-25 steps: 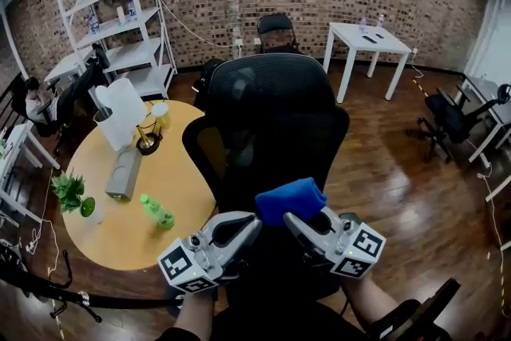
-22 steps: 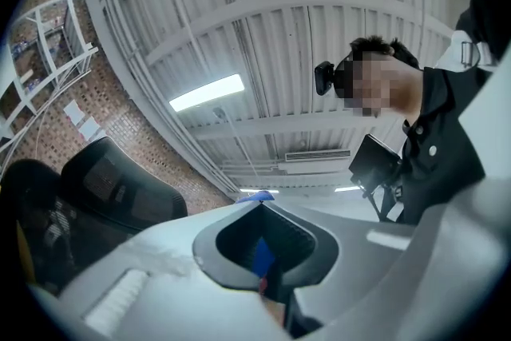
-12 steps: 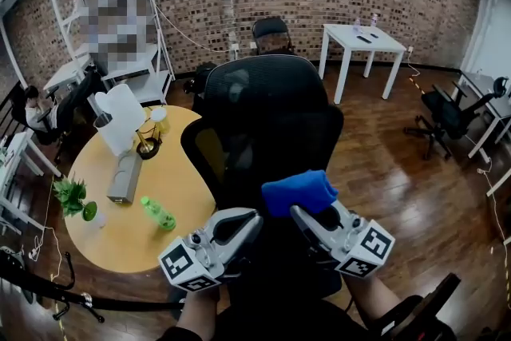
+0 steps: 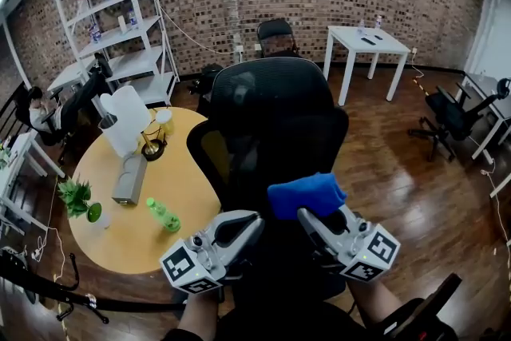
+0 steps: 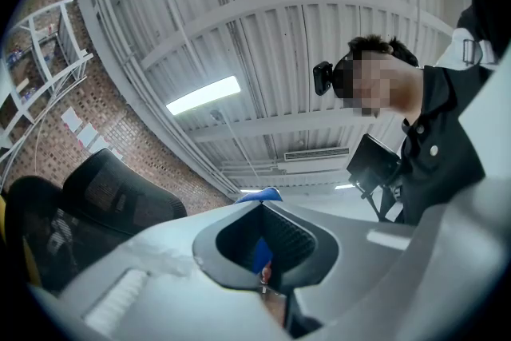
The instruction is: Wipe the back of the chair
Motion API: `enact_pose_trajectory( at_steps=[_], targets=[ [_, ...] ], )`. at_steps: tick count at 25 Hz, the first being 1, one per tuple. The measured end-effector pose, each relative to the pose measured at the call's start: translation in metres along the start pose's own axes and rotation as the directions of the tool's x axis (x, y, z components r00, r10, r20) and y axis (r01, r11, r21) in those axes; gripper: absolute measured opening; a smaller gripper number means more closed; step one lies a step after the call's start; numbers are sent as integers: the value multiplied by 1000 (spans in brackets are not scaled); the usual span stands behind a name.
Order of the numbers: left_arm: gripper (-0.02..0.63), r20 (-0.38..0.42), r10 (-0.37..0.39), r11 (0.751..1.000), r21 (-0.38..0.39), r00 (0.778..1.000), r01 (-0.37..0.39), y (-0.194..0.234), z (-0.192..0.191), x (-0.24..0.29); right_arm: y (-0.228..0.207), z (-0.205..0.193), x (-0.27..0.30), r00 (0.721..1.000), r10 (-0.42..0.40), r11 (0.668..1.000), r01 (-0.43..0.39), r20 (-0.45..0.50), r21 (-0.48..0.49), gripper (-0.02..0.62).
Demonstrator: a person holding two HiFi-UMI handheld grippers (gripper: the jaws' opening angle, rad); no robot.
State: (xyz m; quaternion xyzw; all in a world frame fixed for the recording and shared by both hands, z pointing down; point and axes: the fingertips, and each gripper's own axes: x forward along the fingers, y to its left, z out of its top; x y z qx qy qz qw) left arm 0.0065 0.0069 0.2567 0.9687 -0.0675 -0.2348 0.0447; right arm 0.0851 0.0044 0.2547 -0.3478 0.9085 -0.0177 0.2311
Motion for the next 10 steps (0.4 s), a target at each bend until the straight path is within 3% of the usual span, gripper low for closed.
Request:
enact_pose_trajectory(
  at_steps=[10],
  targets=[
    [-8, -8, -12, 1000, -10, 1000, 12, 7, -4, 6, -10, 2, -6, 999, -29, 1000, 29, 14, 12, 54]
  ],
)
